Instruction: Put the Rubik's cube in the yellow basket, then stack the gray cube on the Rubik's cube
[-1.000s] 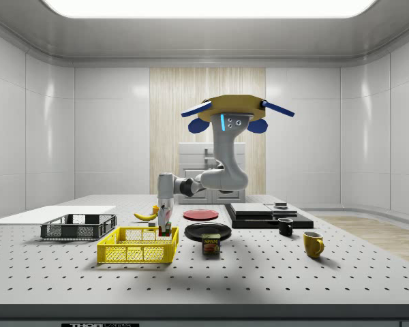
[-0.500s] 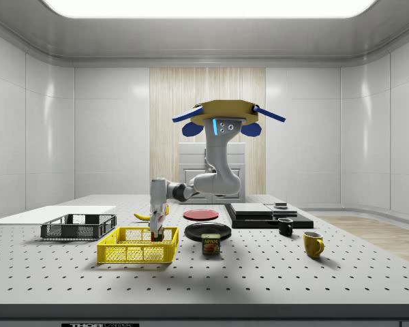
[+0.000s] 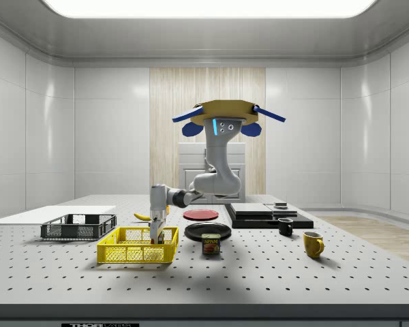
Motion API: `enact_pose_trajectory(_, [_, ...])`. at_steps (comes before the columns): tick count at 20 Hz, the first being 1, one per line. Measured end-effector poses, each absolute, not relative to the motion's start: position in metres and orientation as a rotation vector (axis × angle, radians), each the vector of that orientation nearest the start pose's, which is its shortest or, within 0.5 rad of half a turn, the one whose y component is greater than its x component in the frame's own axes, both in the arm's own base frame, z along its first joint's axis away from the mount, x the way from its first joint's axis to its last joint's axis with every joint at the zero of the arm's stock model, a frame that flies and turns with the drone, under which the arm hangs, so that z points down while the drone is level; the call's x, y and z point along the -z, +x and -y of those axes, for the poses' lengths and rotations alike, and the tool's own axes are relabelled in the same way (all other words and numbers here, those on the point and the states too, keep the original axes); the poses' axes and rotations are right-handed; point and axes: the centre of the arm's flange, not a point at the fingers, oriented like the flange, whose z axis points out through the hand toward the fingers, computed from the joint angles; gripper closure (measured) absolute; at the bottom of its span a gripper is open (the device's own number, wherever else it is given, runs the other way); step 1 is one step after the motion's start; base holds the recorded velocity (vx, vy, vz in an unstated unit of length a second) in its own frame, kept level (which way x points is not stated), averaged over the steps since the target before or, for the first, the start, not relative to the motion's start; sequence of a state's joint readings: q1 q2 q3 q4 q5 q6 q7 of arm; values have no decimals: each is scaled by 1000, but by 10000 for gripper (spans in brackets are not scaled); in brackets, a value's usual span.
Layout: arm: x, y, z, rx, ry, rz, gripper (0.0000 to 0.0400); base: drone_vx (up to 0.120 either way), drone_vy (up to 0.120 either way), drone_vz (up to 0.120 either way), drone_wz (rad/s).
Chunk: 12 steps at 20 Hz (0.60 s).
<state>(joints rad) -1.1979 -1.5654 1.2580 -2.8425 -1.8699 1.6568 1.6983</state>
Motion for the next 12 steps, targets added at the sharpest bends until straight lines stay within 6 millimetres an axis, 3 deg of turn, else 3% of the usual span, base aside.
enact_pose_trajectory(3, [-533,307,0,-786,1,2,75,0,0,0,0])
enact_pose_trajectory(6, [-538,307,0,-786,1,2,35,0,0,0,0])
enact_pose_trajectory(12, [-539,307,0,-786,1,2,8,0,0,113,0])
